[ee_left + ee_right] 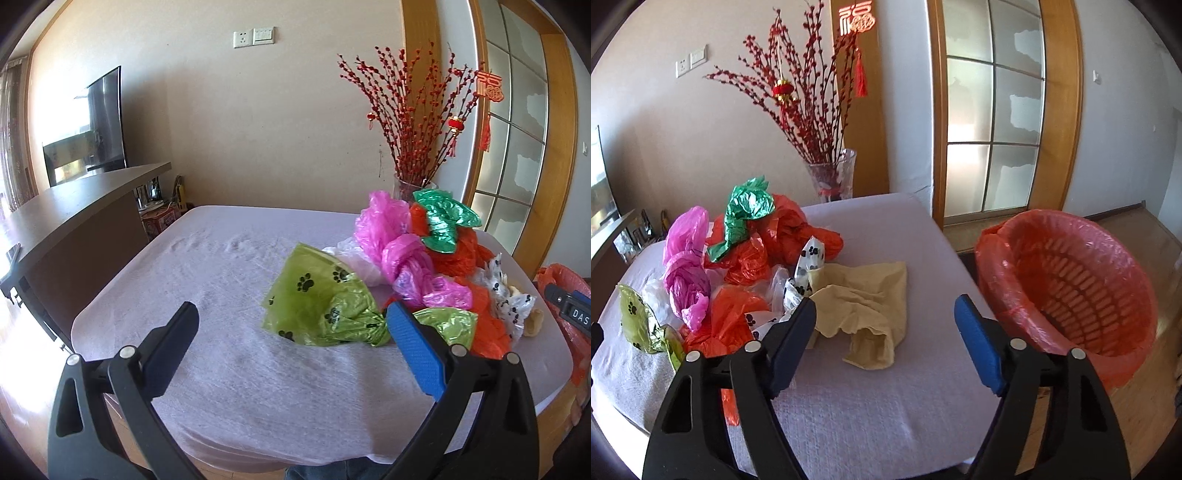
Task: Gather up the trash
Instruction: 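Grasp the beige cloth with the right tool while the left tool grasps the green paw-print bag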
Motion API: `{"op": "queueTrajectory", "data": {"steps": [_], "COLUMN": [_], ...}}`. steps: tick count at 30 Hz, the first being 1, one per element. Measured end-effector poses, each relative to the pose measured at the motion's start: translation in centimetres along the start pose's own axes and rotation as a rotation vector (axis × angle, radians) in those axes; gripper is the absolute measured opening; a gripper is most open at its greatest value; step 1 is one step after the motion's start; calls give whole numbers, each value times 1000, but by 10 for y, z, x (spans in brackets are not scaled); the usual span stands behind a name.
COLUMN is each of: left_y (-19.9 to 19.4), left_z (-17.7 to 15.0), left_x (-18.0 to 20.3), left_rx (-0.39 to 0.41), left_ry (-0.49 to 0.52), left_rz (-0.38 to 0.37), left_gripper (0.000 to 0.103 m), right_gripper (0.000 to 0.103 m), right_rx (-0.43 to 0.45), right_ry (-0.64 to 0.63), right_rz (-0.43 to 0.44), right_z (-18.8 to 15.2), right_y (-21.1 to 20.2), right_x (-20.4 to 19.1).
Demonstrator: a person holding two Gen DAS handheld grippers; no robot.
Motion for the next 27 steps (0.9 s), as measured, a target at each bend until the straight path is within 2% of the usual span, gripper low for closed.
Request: {"op": "queueTrajectory", "data": {"steps": [4, 7, 8, 9, 13, 18, 23, 27], "left_y": [8, 13, 16, 17, 27, 38, 42, 37], "left_z": [-2, -3, -4, -4, -6, -5, -2, 0], "left_x": [-7, -5, -3, -1, 12, 32, 58, 85], "left_rx": [-24, -34, -39, -44, -69, -110, -125, -114], "left_ry": [-16, -3, 0, 3, 11, 17, 18, 69], "left_rz": [-7, -20, -27, -39, -85, -168, -234, -260], "left_gripper": [99, 99, 99, 99, 92, 76, 74, 74], "right_gripper": [66, 51, 41, 27, 8, 6, 6, 6], "right_rx": [-77, -141, -160, -175, -160, -139, -114, -105], "right_ry": [-9, -28, -37, -43, -30, 15, 0, 5], "right_rz": [22, 44, 49, 46, 32, 11, -10, -2], "right_z": [-4, -10, -13, -15, -22, -22, -25, -28], "right_y": [30, 47, 51, 55, 53, 46, 36, 30], "right_x": [-9, -16, -17, -18, -11, 5, 13, 17]}}
Point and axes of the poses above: each gripper's, at about its wrist camera, not at the fingertips, and y roughly the way its jaws point, x to its right, z to its top, the point moved 3 cm from there along y, roughly the way its jaws point, and after that the axes turned 7 degrees about -z, right-handed, at the moved point
